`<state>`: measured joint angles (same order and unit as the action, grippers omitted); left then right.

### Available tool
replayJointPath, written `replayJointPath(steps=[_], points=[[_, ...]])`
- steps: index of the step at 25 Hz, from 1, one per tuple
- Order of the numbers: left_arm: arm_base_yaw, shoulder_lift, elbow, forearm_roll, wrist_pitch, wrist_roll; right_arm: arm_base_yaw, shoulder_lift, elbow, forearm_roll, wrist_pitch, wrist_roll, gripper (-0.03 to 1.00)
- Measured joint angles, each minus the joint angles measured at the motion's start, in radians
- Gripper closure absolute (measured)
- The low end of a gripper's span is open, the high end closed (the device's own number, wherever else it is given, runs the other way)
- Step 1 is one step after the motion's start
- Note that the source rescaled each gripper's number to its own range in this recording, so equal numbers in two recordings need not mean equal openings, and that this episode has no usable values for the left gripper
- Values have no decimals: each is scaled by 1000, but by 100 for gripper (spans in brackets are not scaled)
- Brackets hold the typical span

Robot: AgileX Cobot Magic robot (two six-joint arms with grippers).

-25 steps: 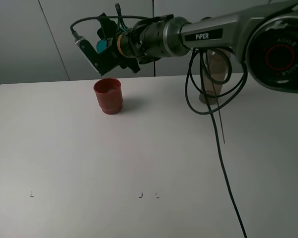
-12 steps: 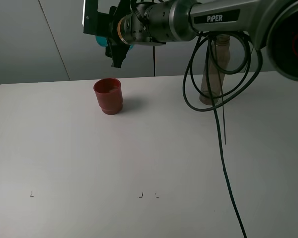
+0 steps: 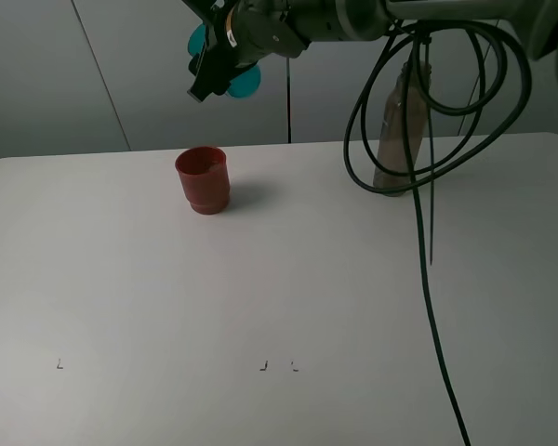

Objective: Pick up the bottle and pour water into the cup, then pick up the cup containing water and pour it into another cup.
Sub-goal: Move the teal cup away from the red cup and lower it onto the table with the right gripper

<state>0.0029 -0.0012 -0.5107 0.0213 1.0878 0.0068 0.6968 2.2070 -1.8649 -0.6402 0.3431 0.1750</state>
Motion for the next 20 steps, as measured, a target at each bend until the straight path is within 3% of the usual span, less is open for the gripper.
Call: replayJointPath(steps=[9,14,20], points=[[0,0,0,0,0,0,0,-88,0,242,169,0,89],[0,0,0,0,0,0,0,-139,6,356,194,-19,89],[0,0,0,0,0,0,0,-206,123,442,173,-29,89]])
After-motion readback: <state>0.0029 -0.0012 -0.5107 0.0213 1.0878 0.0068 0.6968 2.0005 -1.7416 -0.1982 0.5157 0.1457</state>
